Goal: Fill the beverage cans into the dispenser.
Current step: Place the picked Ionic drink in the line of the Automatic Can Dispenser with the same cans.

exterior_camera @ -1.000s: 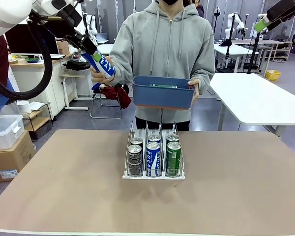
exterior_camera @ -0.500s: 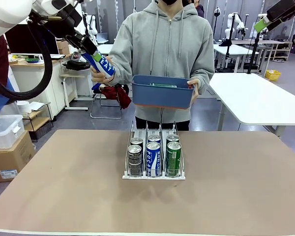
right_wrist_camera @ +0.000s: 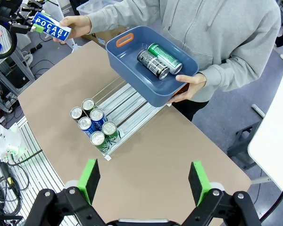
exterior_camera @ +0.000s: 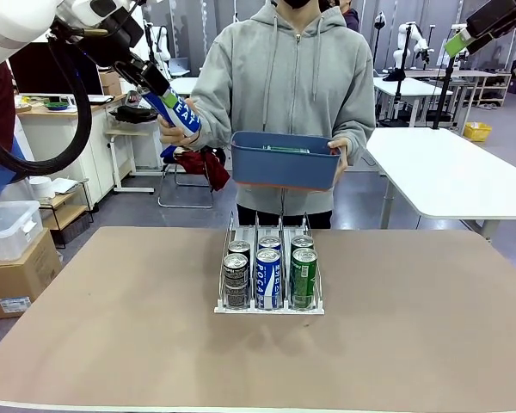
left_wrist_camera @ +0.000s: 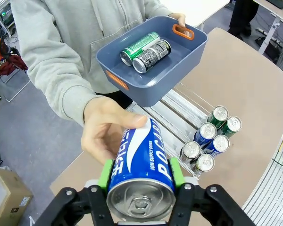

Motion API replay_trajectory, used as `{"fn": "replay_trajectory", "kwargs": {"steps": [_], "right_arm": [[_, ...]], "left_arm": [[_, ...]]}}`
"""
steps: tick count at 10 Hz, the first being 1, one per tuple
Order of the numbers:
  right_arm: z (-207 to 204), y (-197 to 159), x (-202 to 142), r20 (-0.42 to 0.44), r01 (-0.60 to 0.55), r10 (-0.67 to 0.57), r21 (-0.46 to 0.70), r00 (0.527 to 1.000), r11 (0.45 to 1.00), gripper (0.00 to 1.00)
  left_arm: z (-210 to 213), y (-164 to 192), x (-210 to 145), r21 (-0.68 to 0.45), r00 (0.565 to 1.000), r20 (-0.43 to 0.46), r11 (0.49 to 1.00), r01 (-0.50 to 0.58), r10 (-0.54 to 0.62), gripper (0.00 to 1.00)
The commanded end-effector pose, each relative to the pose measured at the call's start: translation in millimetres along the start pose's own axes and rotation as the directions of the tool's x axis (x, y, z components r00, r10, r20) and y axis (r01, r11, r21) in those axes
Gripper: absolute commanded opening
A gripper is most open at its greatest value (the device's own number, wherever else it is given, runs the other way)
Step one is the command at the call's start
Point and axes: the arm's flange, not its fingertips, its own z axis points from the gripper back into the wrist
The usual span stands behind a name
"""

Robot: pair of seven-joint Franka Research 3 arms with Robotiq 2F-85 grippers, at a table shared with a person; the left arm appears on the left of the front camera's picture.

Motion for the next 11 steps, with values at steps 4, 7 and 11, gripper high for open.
{"fn": "replay_trajectory", "kwargs": {"steps": [4,7,11], "right_arm": [[-0.3,0.1,-1.1,0.008,0.003,-0.003,-0.004,1.0,1.0,1.0],[-0.3,0.1,-1.1,0.008,0.003,-0.003,-0.004,1.0,1.0,1.0],[-0.3,0.1,-1.1,0.008,0.003,-0.003,-0.004,1.0,1.0,1.0]], "left_arm": [[0.5,0.1,0.3,0.003,1.0,0.002,1.0,0.002,-0.002,0.38],[0.5,0.1,0.3,0.003,1.0,0.002,1.0,0.002,-0.002,0.38],[0.5,0.1,0.3,0.003,1.0,0.002,1.0,0.002,-0.002,0.38]]}}
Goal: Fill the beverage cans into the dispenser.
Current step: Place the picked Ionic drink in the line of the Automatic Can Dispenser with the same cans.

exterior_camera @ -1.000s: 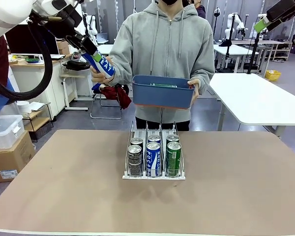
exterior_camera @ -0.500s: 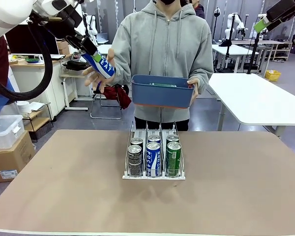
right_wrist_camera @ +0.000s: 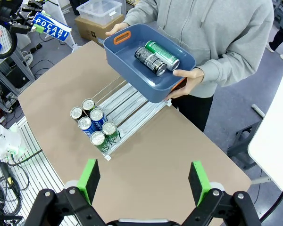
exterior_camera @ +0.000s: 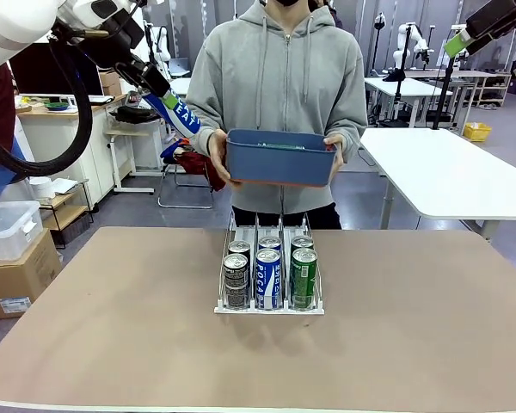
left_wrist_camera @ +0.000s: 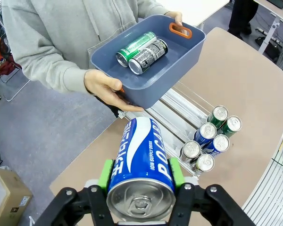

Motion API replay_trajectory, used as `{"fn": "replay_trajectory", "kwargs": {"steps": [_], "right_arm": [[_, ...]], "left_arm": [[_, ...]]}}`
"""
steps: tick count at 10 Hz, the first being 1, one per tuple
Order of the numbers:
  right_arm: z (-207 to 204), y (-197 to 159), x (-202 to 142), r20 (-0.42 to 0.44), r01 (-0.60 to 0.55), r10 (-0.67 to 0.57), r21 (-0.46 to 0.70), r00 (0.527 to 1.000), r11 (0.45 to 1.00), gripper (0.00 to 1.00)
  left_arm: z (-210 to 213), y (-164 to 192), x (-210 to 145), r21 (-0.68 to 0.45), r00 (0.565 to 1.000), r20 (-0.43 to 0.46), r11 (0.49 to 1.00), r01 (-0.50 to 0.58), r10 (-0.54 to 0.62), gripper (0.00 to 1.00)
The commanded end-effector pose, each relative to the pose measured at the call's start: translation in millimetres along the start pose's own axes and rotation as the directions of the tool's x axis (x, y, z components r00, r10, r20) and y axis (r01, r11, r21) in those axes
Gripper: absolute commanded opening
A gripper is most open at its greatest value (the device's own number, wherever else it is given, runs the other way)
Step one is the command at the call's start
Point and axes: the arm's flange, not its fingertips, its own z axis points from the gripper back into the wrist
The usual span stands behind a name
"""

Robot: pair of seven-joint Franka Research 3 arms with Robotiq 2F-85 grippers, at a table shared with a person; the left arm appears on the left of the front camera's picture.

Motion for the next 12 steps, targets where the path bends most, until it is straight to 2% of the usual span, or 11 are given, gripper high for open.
{"fn": "replay_trajectory", "kwargs": {"steps": [1,5,6,7,9,10,12], "right_arm": [[-0.3,0.1,-1.1,0.008,0.003,-0.003,-0.004,1.0,1.0,1.0],[-0.3,0.1,-1.1,0.008,0.003,-0.003,-0.004,1.0,1.0,1.0],[-0.3,0.1,-1.1,0.008,0.003,-0.003,-0.004,1.0,1.0,1.0],[-0.3,0.1,-1.1,0.008,0.003,-0.003,-0.004,1.0,1.0,1.0],[-0.3,0.1,-1.1,0.008,0.003,-0.003,-0.004,1.0,1.0,1.0],[-0.3,0.1,-1.1,0.008,0.003,-0.003,-0.004,1.0,1.0,1.0],[-0.3,0.1,-1.1,0.008,0.003,-0.003,-0.004,1.0,1.0,1.0]], "left_arm": [[1.7,-0.1,0.6,0.004,1.0,0.004,1.0,0.003,-0.003,0.38],[1.7,-0.1,0.6,0.004,1.0,0.004,1.0,0.003,-0.003,0.38],[0.0,0.0,0.0,0.0,1.0,0.0,1.0,0.0,0.0,0.57],[-3.1,-0.2,-2.1,0.006,0.997,-0.063,0.999,-0.05,0.05,0.57],[-6.1,-14.0,-8.8,0.066,0.991,-0.113,0.996,-0.065,0.072,0.57],[-6.7,-24.0,-14.9,0.099,0.993,-0.103,0.994,-0.047,0.058,0.57],[-11.9,-44.1,-34.7,0.091,0.989,-0.143,0.995,0.036,-0.023,0.57]]}}
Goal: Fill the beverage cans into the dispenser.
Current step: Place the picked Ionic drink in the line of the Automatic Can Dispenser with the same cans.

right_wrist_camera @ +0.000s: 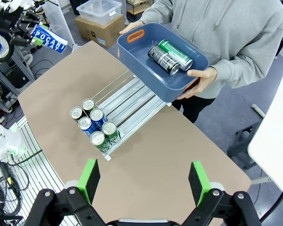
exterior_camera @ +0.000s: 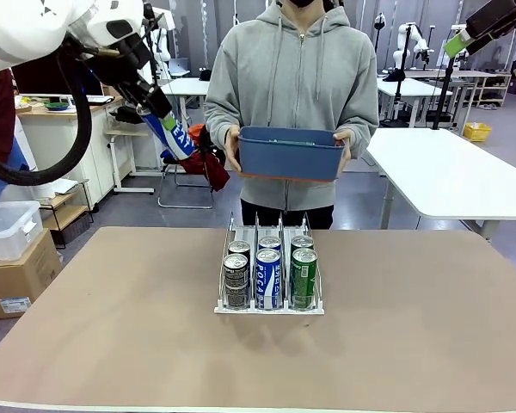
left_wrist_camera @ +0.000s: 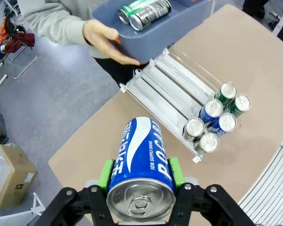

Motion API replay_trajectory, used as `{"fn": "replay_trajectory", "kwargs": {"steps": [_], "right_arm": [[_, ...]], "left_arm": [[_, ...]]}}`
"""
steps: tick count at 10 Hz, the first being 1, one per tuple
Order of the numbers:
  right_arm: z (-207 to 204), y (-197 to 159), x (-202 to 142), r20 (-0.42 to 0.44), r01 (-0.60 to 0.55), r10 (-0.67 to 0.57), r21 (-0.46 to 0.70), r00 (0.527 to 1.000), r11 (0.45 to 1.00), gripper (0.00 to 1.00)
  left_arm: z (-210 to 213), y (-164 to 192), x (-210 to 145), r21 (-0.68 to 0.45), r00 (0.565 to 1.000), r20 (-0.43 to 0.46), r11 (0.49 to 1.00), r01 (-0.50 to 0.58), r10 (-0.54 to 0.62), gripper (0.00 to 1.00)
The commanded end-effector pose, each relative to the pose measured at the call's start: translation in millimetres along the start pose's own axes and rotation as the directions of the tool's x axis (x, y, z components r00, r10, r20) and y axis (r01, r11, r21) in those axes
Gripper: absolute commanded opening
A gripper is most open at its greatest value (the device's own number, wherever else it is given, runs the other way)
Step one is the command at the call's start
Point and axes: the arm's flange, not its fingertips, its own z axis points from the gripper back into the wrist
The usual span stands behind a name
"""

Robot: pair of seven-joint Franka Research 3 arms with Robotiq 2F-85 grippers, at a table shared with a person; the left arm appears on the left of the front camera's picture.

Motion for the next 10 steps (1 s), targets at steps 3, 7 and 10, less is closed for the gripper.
{"fn": "replay_trajectory", "kwargs": {"steps": [3,7,10], "right_arm": [[-0.3,0.0,-1.1,0.008,0.003,-0.003,-0.004,1.0,1.0,1.0],[-0.3,0.0,-1.1,0.008,0.003,-0.003,-0.004,1.0,1.0,1.0],[-0.3,0.0,-1.1,0.008,0.003,-0.003,-0.004,1.0,1.0,1.0]], "left_arm": [[-7.1,-45.3,-49.4,-0.005,0.996,0.003,0.996,0.088,-0.088,0.57],[-14.0,-76.5,-80.3,-0.031,0.994,0.014,0.993,0.112,-0.112,0.57],[-18.1,-78.8,-73.0,-0.043,0.994,-0.028,0.994,0.1,-0.101,0.57]]}}
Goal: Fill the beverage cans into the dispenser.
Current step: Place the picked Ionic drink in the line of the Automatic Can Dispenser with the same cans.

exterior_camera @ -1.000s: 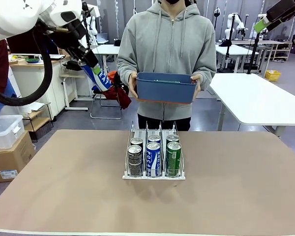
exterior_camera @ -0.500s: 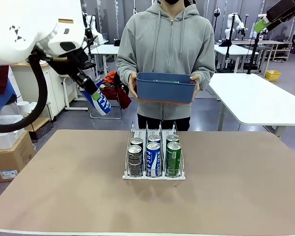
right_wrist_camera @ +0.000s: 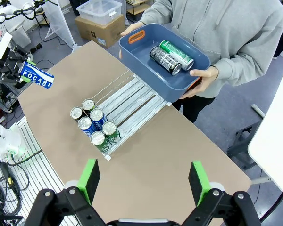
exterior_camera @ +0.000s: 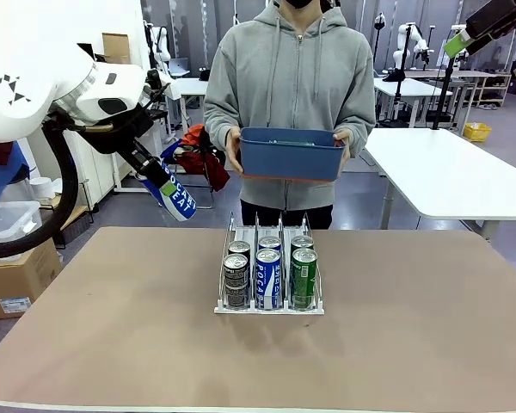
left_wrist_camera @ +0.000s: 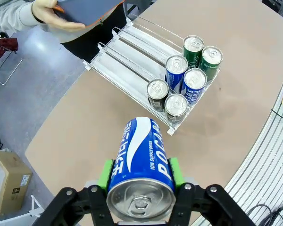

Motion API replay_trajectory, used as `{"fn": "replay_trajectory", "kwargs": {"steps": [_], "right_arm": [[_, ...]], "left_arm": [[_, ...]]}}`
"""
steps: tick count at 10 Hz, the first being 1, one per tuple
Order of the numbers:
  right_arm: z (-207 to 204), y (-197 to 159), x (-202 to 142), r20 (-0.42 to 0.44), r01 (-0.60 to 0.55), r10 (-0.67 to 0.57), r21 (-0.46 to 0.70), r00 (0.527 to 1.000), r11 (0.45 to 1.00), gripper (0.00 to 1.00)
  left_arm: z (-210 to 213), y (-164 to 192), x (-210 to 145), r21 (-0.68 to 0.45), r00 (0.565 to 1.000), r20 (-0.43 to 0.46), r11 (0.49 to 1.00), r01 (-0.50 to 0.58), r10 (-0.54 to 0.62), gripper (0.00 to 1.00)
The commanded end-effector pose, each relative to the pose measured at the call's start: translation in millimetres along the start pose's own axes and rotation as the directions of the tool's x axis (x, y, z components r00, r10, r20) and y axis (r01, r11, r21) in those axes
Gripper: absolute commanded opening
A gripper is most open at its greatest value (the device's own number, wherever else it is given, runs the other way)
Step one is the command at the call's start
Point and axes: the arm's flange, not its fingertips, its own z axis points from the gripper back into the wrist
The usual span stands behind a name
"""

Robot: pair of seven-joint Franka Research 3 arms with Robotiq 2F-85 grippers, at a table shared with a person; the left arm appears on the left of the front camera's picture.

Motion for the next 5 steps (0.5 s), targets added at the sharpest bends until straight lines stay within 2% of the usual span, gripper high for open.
{"fn": "replay_trajectory", "kwargs": {"steps": [1,4,5], "right_arm": [[-0.3,0.1,-1.1,0.008,0.003,-0.003,-0.004,1.0,1.0,1.0],[-0.3,0.1,-1.1,0.008,0.003,-0.003,-0.004,1.0,1.0,1.0],[-0.3,0.1,-1.1,0.008,0.003,-0.003,-0.004,1.0,1.0,1.0]], "left_arm": [[1.8,4.0,6.3,0.011,1.0,0.002,1.0,-0.001,0.001,0.57],[-1.9,0.8,0.8,-0.002,1.0,-0.004,1.0,0.0,0.0,0.57],[-4.0,-10.0,2.5,-0.026,0.999,0.011,0.999,-0.033,0.034,0.57]]}}
